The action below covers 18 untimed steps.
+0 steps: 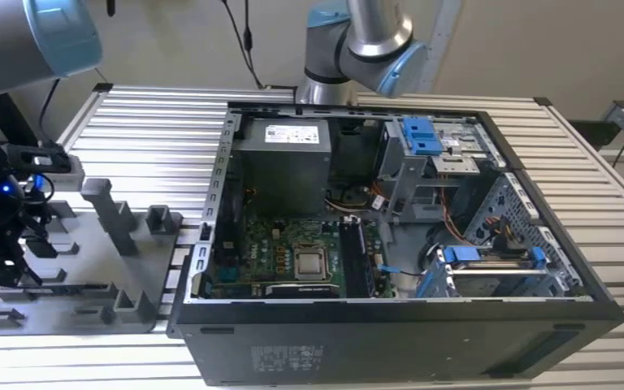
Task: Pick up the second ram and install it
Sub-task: 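Pick up the second ram and move it above second insertion slot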
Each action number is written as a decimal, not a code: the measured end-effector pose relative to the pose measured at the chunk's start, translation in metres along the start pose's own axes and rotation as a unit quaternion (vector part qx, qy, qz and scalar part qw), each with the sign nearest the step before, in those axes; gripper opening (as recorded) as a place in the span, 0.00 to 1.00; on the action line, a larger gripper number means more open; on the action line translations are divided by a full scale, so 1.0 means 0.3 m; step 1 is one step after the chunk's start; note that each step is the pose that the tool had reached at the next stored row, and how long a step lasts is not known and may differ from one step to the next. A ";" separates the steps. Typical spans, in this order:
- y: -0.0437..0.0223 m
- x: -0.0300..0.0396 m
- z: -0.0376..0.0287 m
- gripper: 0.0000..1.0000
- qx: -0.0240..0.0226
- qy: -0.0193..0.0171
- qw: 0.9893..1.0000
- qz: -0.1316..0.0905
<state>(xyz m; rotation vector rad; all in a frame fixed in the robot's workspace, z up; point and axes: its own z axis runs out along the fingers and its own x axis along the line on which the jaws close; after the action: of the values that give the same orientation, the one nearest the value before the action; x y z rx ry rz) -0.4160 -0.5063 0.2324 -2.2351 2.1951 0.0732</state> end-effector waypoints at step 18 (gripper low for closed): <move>0.011 0.018 0.095 0.48 0.000 0.001 1.000 -0.008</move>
<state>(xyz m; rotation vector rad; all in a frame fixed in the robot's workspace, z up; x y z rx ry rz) -0.4199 -0.5106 0.2037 -2.2535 2.1782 0.0718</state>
